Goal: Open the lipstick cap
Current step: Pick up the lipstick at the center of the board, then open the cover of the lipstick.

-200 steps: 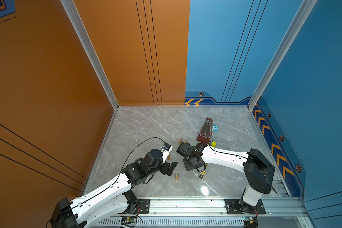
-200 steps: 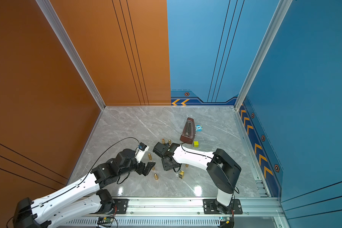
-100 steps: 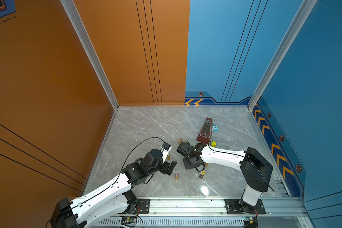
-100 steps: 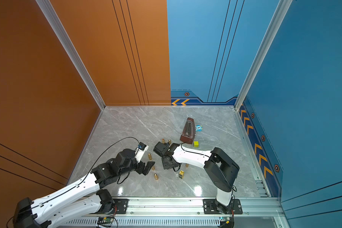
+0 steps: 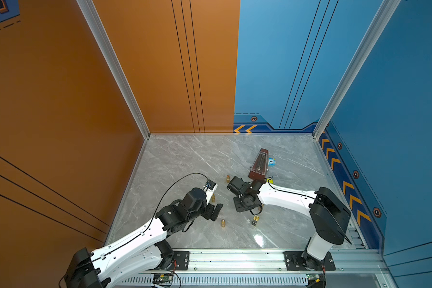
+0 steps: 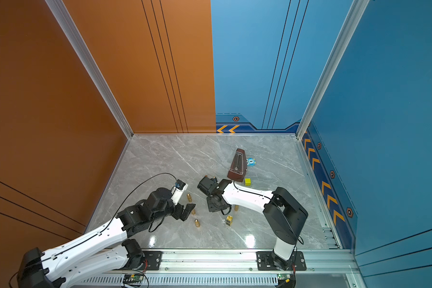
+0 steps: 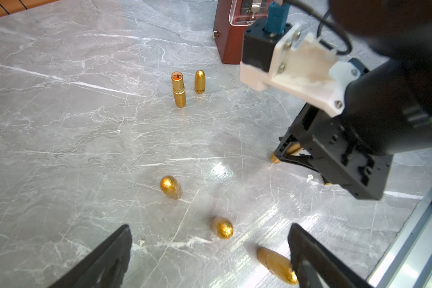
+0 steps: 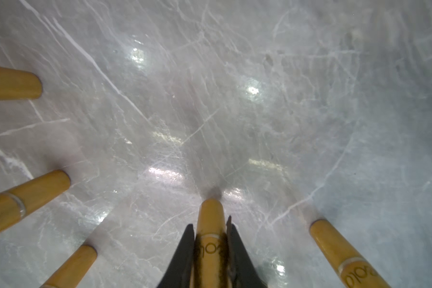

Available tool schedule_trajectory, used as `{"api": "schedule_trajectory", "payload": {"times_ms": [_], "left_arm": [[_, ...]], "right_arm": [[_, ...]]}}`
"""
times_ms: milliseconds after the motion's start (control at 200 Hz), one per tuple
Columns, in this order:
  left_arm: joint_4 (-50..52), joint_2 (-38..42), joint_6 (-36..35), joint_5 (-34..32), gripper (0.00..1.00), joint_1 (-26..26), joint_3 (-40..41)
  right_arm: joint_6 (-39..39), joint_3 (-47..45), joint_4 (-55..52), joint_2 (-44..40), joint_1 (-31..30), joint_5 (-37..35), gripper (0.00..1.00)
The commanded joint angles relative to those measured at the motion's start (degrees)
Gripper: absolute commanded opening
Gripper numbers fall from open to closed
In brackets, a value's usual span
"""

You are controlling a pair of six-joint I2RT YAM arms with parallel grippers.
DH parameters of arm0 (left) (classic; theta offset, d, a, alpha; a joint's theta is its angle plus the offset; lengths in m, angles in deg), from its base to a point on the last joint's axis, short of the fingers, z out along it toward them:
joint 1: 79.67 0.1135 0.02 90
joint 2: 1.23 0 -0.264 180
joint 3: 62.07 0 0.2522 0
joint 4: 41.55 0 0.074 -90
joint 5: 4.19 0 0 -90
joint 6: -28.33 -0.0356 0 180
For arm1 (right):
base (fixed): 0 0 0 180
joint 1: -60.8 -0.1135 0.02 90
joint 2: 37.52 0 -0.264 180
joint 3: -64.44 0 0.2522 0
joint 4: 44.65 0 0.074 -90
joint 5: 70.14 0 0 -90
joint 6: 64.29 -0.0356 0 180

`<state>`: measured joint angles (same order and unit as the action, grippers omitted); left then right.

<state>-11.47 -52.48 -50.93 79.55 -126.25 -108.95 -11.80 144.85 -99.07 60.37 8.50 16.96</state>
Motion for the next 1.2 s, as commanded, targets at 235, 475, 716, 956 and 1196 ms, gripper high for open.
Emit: {"api": "schedule_trajectory", "payload": {"times_ms": [235, 475, 716, 956, 1196], "left_arm": [[-12.60, -5.08, -9.40, 10.19, 0.96, -0.70, -1.11], [-19.22, -12.39, -13.48, 17.39, 0.88, -0.39, -2.99], [-20.18, -19.48, -14.49, 23.39, 0.71, -0.16, -6.83], [-23.80, -22.23, -13.63, 26.12, 0.57, 0.11, -7.52], [-24.58, -23.85, -12.72, 25.82, 0.45, 0.24, -8.23]], "right_arm": [[4.33, 0.51, -1.87, -10.39, 7.76, 12.98, 0.19], [5.09, 0.29, -2.22, -14.86, 11.57, 23.28, 0.18], [4.65, 0.43, -1.07, -15.90, 13.47, 28.59, 0.19], [3.19, 0.18, 1.05, -16.13, 13.87, 32.24, 0.18], [2.20, -0.13, 2.40, -16.92, 14.39, 33.85, 0.18]]}}
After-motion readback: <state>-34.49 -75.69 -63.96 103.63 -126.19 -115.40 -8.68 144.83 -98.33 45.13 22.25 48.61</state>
